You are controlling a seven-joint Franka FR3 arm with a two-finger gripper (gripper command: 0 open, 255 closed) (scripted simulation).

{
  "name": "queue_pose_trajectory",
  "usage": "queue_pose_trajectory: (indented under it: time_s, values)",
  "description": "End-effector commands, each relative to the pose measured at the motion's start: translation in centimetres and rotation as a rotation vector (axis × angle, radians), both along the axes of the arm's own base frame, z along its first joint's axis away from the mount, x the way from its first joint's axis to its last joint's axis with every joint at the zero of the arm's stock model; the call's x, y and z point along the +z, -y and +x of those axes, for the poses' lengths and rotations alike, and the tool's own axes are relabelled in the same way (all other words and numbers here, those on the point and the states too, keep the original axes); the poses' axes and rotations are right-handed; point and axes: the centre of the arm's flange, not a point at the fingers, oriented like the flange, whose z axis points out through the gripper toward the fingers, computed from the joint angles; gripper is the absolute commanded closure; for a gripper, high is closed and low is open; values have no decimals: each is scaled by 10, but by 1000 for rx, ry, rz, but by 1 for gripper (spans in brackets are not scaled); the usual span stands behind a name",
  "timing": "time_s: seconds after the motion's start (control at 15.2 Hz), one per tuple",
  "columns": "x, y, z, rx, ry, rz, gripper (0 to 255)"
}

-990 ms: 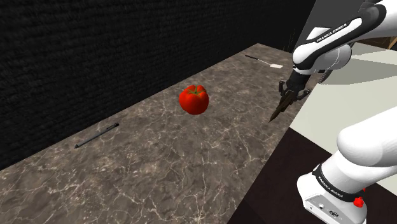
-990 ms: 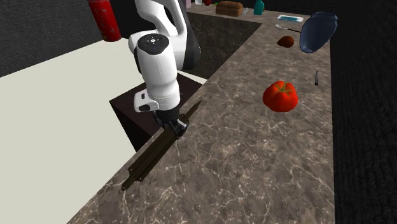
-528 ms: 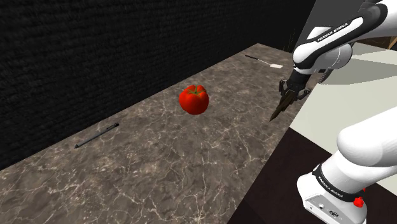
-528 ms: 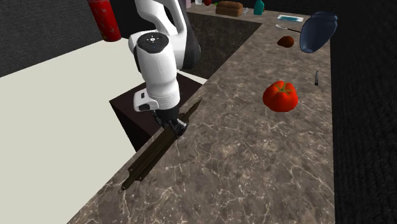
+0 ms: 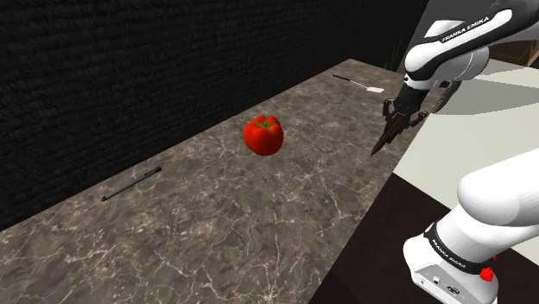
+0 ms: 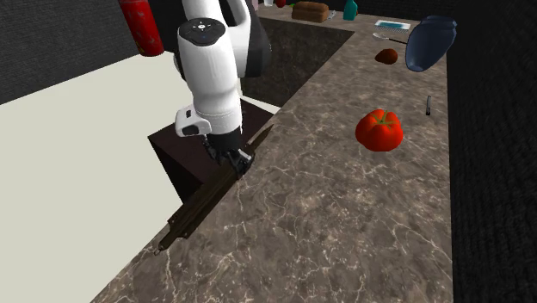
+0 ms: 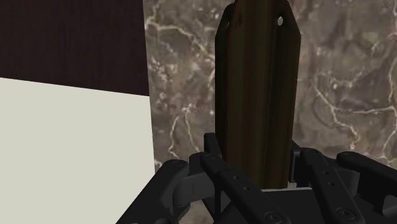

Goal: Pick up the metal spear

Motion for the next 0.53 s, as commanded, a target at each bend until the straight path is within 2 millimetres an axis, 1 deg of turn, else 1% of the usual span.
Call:
queue_pose_trajectory:
  time_s: [0.0, 0.33, 0.46]
  values:
    - [11, 0, 0, 0, 0, 0, 255]
    - [38, 0, 0, 0, 0, 0, 255]
    - [38, 0, 0, 0, 0, 0, 255]
